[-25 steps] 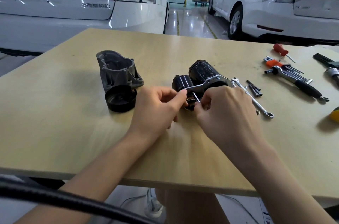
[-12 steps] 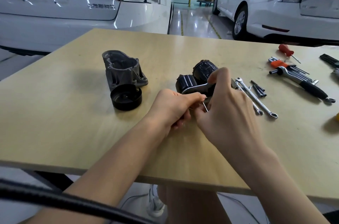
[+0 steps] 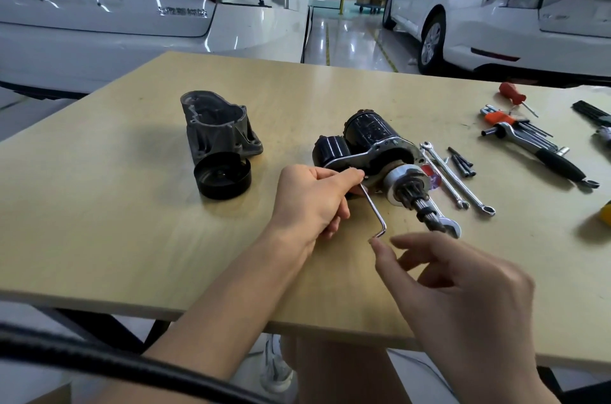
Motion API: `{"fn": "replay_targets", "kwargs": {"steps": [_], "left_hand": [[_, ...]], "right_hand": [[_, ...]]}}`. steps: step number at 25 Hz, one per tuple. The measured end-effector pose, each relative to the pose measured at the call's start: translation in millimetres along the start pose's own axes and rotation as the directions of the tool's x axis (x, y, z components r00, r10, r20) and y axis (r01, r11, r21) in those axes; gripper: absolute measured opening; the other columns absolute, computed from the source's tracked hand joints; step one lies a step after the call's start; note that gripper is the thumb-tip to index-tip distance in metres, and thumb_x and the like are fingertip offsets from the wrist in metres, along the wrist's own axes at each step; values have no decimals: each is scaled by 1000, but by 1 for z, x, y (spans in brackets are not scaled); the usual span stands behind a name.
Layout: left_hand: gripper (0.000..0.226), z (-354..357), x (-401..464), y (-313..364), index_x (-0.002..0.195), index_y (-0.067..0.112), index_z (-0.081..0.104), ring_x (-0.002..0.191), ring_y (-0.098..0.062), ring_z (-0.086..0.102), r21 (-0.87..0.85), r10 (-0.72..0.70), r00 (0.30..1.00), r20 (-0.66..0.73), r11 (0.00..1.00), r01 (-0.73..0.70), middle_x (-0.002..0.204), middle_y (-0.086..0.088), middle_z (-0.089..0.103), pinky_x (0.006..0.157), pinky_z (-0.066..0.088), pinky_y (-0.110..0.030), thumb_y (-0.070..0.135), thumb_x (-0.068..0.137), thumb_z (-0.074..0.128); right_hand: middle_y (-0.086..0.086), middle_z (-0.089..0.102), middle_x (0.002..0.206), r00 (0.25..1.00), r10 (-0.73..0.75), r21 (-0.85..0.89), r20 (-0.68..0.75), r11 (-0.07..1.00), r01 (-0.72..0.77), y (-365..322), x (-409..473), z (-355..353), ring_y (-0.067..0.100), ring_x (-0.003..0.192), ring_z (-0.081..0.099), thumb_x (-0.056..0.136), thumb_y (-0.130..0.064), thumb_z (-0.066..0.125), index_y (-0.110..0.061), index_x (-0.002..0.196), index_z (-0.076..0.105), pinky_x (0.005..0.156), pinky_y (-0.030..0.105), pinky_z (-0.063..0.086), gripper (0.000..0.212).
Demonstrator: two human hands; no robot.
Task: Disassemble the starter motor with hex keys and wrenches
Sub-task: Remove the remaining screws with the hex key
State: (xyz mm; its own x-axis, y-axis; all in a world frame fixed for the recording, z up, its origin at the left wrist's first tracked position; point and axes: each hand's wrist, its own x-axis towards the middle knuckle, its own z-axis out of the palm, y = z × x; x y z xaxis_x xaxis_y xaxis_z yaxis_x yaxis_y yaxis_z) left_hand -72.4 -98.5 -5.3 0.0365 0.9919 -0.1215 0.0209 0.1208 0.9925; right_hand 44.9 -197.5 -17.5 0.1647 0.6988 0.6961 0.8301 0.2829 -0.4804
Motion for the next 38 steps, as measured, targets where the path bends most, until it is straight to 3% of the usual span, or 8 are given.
{"fn": "replay_targets", "kwargs": {"steps": [3, 10, 15, 18, 21, 24, 28, 38], "left_hand": [[29, 1, -1, 0, 85, -7, 71, 25, -9, 29, -3, 11, 1000, -5, 1000, -11, 32, 2, 43, 32, 26, -13, 21, 89, 68], [27, 0, -1, -1, 80, -2, 73, 24, -9, 32, -4, 36, 999, -8, 999, -36, 32, 2, 44, 32, 28, -13, 24, 88, 70], [27, -4, -5, -4, 81, -2, 73, 25, -10, 37, -5, 65, 998, 16, 998, -65, 34, 1, 47, 32, 32, -14, 25, 85, 73], [24, -9, -10, -3, 75, 2, 74, 29, -11, 44, -14, 41, 995, 96, 999, -40, 40, 0, 53, 34, 36, -16, 25, 82, 75], [20, -14, -10, 0, 71, 3, 70, 40, -12, 59, -122, -15, 983, 184, 992, 38, 54, -5, 66, 39, 46, -19, 17, 85, 71], [16, -10, -7, 0, 75, -3, 69, 50, -16, 67, -191, -37, 980, 193, 979, 74, 65, -11, 71, 48, 55, -23, 9, 86, 68], [18, -6, 8, 6, 72, -3, 68, 49, -16, 67, -209, -47, 988, 145, 975, 77, 61, -10, 71, 49, 56, -25, 6, 87, 68], [20, -2, 68, 19, 69, -3, 65, 45, -16, 65, -148, -37, 994, 101, 988, 51, 55, -8, 68, 49, 58, -28, 1, 88, 65]], "right_hand": [[-16, 54, 51, 1000, 12, 73, -2, 997, -12, -3, 1, 4, 10, 57, 54, 66, -32, 76, -21, 66, 73, 57, 10, 40, 11], [-30, 47, 54, 997, 3, 136, 75, 991, -14, 2, 5, 7, 10, 51, 56, 66, -16, 87, -22, 65, 70, 55, 14, 42, 18], [-4, 59, 55, 980, -190, -22, 52, 981, 192, 11, 5, 6, 9, 42, 45, 65, 1, 85, -9, 74, 74, 53, 17, 41, 17], [8, 63, 67, 925, -369, -110, 97, 919, 378, 15, 9, 3, 28, 43, 49, 74, 8, 76, -4, 89, 76, 40, 30, 45, 19], [9, 64, 74, 874, -473, -104, 116, 869, 484, 19, 17, 2, 30, 48, 52, 85, -2, 65, -8, 97, 76, 42, 32, 47, 18], [7, 66, 78, 854, -498, 9, 152, 864, 503, 28, 27, 3, 28, 64, 60, 88, -11, 65, -11, 92, 78, 57, 38, 50, 13], [5, 66, 75, 858, -475, 134, 193, 879, 457, 38, 48, 11, 27, 65, 59, 86, -12, 67, -10, 91, 78, 60, 43, 48, 12], [6, 62, 66, 754, -569, 200, 330, 822, 533, 65, 113, 54, 27, 61, 55, 85, -15, 66, -10, 90, 79, 63, 40, 46, 14]]}}
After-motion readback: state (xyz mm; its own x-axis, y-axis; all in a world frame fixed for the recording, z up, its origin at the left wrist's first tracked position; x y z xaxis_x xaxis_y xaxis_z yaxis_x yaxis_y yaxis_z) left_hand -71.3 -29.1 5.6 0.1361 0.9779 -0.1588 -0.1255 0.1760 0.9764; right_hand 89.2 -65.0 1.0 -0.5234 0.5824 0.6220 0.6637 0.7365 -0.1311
